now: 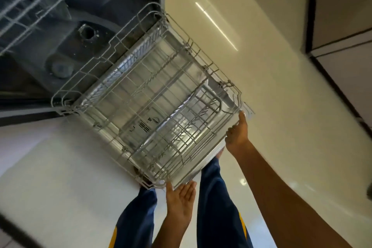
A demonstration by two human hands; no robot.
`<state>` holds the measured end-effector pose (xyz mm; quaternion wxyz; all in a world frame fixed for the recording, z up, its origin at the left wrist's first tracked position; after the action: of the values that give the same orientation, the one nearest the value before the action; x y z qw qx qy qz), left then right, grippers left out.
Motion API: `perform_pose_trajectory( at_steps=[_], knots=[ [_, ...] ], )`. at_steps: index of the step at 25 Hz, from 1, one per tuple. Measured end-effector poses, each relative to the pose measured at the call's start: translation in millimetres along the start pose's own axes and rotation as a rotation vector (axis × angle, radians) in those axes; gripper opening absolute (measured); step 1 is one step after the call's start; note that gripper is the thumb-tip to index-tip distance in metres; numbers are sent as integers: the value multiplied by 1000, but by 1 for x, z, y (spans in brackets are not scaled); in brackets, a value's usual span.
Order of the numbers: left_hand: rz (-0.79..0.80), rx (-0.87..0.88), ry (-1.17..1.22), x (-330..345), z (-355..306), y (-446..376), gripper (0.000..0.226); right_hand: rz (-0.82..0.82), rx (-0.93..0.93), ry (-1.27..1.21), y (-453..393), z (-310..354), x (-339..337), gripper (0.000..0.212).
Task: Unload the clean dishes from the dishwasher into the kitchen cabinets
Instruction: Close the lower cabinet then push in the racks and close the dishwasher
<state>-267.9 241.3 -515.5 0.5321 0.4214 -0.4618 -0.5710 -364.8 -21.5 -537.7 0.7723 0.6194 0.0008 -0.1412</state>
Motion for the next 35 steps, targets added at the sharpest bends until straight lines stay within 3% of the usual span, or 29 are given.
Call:
perform_pose_trajectory(
  at_steps=[2, 5, 9, 12, 17, 21, 22, 24, 25, 26, 29, 33, 35],
  knots=[
    [-16, 22, 89, 20, 3, -11, 90, 41, -20, 60, -15, 10, 5, 51],
    [-15, 145, 334, 50, -17, -30, 94, 112, 8, 118, -22, 21, 13, 52],
    [-65, 268, 555, 67, -39, -30, 93, 185, 83, 87, -18, 27, 25, 85],
    [6, 321, 589, 76, -64, -19, 99, 302, 116, 32, -5, 37, 55, 106],
    [100, 434, 577, 95, -147, 12, 96, 428, 7, 60, 11, 54, 141, 91],
    [239, 508, 498, 114, -223, 30, 96, 496, -78, 92, 11, 65, 215, 120],
    [260, 519, 484, 117, -241, 31, 98, 529, -87, 106, 13, 68, 236, 109],
    [295, 527, 445, 121, -276, 33, 104, 589, -80, 96, 14, 72, 273, 64],
    [311, 535, 411, 126, -290, 36, 105, 600, -86, 118, 16, 75, 288, 59],
    [322, 547, 383, 131, -306, 38, 104, 613, -97, 148, 16, 80, 303, 62],
    [356, 617, 373, 146, -352, 49, 91, 673, -156, 225, 19, 89, 347, 97],
    [379, 706, 334, 152, -399, 59, 92, 749, -226, 264, 32, 94, 389, 93],
    [376, 767, 295, 151, -415, 62, 91, 785, -253, 275, 39, 95, 398, 80]
  ],
)
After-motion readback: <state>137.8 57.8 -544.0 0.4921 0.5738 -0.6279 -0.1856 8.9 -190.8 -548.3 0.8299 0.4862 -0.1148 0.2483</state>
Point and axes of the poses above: each hand's wrist, its own y-axis away from the middle knuckle, its own x-axis out of the palm, z = x × y, the point moved 8 cm from there along -y, towards the middle knuckle, and after that the axes turned 3 degrees about z, right-handed, at the moved point
